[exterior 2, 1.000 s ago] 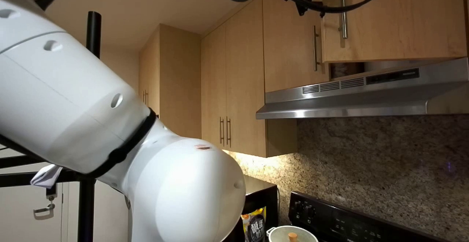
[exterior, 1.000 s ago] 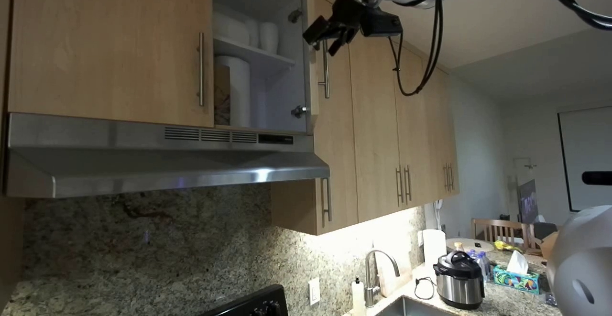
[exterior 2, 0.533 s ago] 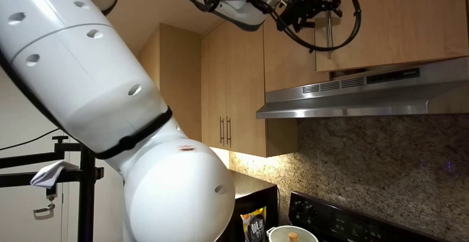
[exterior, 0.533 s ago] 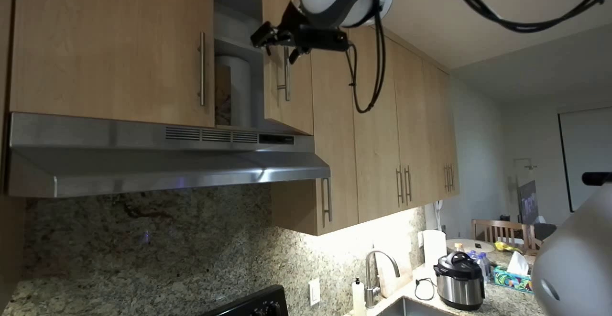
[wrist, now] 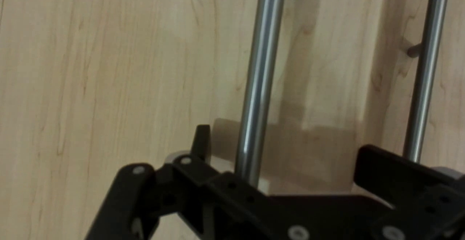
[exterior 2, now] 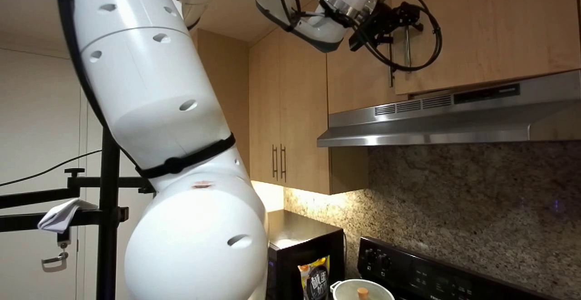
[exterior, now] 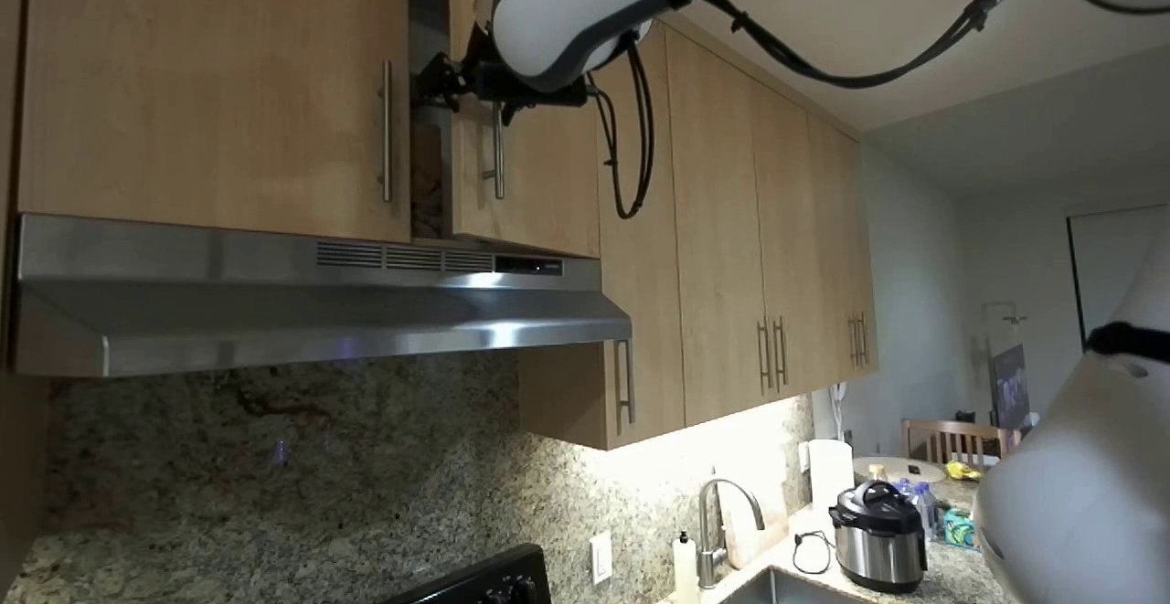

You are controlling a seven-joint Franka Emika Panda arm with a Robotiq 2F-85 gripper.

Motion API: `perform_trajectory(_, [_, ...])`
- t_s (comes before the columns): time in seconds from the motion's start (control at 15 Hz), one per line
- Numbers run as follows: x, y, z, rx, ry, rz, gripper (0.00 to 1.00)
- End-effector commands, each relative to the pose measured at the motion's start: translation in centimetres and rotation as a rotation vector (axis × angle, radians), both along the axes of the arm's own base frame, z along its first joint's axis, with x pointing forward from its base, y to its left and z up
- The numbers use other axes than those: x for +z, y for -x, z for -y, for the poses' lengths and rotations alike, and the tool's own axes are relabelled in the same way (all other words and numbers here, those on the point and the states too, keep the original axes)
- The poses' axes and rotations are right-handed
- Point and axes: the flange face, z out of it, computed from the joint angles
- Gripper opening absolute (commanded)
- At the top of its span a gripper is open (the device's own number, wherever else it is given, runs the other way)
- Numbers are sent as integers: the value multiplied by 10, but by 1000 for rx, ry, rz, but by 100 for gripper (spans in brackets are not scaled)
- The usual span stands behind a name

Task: Fully close the cupboard

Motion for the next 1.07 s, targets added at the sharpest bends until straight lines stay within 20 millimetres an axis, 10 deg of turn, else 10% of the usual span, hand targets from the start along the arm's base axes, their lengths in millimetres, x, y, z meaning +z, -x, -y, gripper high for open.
perform_trajectory(0.0, [13, -25, 8, -36, 2, -2, 100])
perform_trajectory(0.33, [18, -41, 3, -4, -13, -41, 100])
perform_trajectory(1.0, [-17, 7, 29, -125, -238, -358, 100])
